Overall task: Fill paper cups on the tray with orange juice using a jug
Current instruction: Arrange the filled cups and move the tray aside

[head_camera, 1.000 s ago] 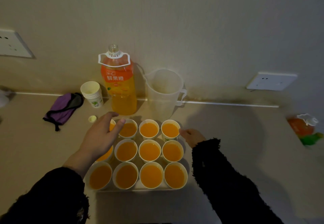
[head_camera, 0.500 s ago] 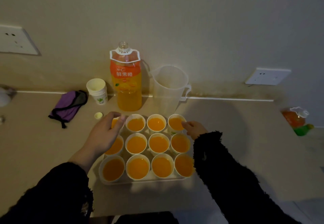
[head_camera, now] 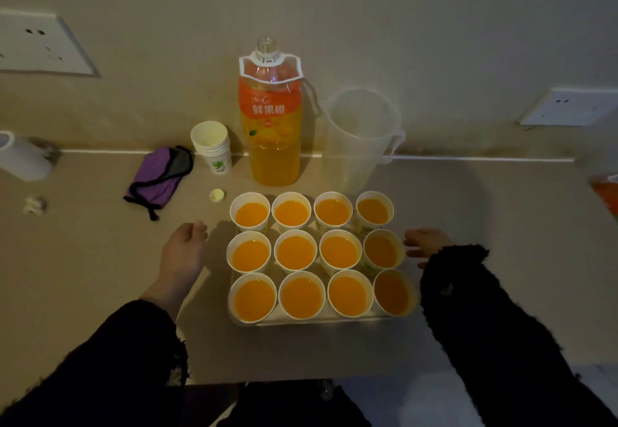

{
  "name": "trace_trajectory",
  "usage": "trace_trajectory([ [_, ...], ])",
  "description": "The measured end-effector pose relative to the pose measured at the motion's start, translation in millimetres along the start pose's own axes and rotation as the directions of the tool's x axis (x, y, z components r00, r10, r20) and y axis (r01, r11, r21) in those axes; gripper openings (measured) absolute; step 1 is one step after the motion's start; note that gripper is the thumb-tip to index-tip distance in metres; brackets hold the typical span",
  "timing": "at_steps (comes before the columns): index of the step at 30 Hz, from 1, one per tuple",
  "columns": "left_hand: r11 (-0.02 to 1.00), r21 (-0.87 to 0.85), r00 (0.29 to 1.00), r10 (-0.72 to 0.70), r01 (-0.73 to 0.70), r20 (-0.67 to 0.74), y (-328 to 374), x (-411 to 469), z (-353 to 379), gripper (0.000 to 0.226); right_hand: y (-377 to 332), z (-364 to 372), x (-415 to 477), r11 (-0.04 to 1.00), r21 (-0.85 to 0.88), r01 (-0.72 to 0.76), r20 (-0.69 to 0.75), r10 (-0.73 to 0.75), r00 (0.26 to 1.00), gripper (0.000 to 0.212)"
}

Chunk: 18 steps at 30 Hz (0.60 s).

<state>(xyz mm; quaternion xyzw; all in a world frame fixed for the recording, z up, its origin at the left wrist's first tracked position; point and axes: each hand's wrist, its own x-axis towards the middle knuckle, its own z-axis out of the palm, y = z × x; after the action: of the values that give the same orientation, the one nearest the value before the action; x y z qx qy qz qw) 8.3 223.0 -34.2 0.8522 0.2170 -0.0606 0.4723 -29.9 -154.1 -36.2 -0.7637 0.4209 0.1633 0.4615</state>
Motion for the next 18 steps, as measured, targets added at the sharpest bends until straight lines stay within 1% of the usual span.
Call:
trace_trajectory([
  [3, 0.997, 0.066, 0.998, -0.043, 0.040, 0.051, -9.2, 3.6, 5.1, 0.030, 2.9, -9.7, 2.4, 0.994, -0.060, -0.096, 0.100, 0.102, 0.990, 0.035],
  [6, 0.993, 0.110, 0.995, -0.058, 0.049, 0.082, -12.8, 6.3, 10.6, 0.029, 9.0, -15.1, 3.7, 0.986, -0.106, -0.127, 0.107, 0.138, 0.985, 0.033],
  [9, 0.988, 0.133, 0.988, -0.094, 0.078, 0.121, -15.1, 10.1, 13.9, 0.027, 15.1, -10.2, 4.2, 0.979, -0.169, -0.116, 0.101, 0.134, 0.986, 0.030],
  [12, 0.975, 0.199, 0.975, -0.131, 0.094, 0.182, -16.2, 12.7, 18.0, 0.023, 18.5, -1.9, 2.2, 0.968, -0.247, -0.044, 0.127, 0.077, 0.989, 0.026],
  [13, 0.972, 0.214, 0.970, -0.142, 0.098, 0.198, -16.4, 12.1, 19.1, 0.023, 18.8, 0.0, 1.8, 0.971, -0.239, -0.020, 0.129, 0.052, 0.990, 0.024],
  [15, 0.969, 0.222, 0.964, -0.154, 0.105, 0.216, -18.1, 11.0, 20.2, 0.023, 15.5, 0.9, -0.1, 0.988, -0.156, -0.001, 0.101, 0.017, 0.995, 0.019],
  [17, 0.965, 0.240, 0.961, -0.164, 0.110, 0.220, -20.4, 10.9, 20.2, 0.024, 7.3, -1.3, -3.0, 0.999, -0.040, -0.009, 0.047, 0.011, 0.999, 0.021],
  [18, 0.962, 0.247, 0.959, -0.171, 0.114, 0.224, -21.3, 11.0, 20.1, 0.025, 2.8, -2.6, -5.5, 1.000, -0.021, 0.005, 0.027, -0.004, 1.000, 0.023],
])
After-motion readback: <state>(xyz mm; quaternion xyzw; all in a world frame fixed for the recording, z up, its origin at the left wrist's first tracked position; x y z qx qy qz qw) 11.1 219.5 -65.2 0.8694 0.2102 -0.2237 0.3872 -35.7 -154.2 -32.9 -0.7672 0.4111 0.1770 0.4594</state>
